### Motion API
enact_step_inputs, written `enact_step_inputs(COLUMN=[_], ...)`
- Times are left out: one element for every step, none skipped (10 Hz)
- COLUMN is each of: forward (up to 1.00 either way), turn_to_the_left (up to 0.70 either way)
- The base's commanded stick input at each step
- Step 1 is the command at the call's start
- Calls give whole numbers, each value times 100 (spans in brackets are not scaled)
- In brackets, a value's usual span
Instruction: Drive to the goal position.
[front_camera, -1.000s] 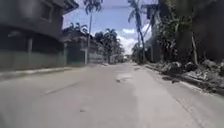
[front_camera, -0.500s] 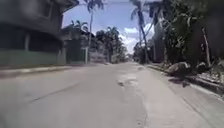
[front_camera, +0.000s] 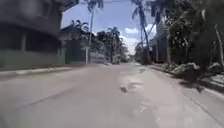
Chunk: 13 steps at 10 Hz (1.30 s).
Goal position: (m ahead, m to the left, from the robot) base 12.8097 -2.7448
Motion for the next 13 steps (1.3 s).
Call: enact_step_inputs(forward=[85,85,85,85,85,85,85,85,85,85,85,85,85], turn_to_the_left=[0,0,0,0,0,0,0,0,0,0,0,0,0])
